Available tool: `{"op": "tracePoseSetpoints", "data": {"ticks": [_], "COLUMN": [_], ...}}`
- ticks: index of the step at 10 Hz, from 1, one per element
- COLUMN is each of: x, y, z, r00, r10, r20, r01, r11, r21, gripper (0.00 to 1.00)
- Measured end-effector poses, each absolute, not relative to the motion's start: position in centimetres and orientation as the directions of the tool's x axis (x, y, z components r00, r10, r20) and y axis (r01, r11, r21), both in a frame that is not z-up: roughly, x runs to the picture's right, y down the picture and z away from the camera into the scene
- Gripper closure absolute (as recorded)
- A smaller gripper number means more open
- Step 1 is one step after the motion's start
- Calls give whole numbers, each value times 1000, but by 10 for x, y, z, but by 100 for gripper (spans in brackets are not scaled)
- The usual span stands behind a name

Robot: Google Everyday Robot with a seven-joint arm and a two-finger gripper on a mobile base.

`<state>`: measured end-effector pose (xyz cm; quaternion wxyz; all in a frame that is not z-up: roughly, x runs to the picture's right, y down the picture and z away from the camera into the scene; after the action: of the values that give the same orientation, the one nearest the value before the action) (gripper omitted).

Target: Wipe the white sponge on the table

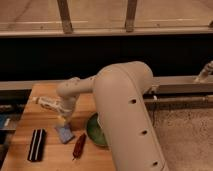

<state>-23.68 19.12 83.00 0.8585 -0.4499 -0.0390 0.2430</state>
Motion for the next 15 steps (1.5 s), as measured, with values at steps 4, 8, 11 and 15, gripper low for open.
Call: {"op": "tracePoseSetpoints", "data": {"ticks": [4,8,11,15], "x": [-227,-178,-159,-201], "y": [191,177,148,112], "z": [827,838,853,860], "r00": [875,840,827,868], "r10": [456,486,495,452], "r20": [-165,-243,-266,-208], "r01": [-396,-477,-509,-446], "r11": [475,447,461,522], "r21": [-786,-757,-727,-727], "gripper": [100,100,100,100]}}
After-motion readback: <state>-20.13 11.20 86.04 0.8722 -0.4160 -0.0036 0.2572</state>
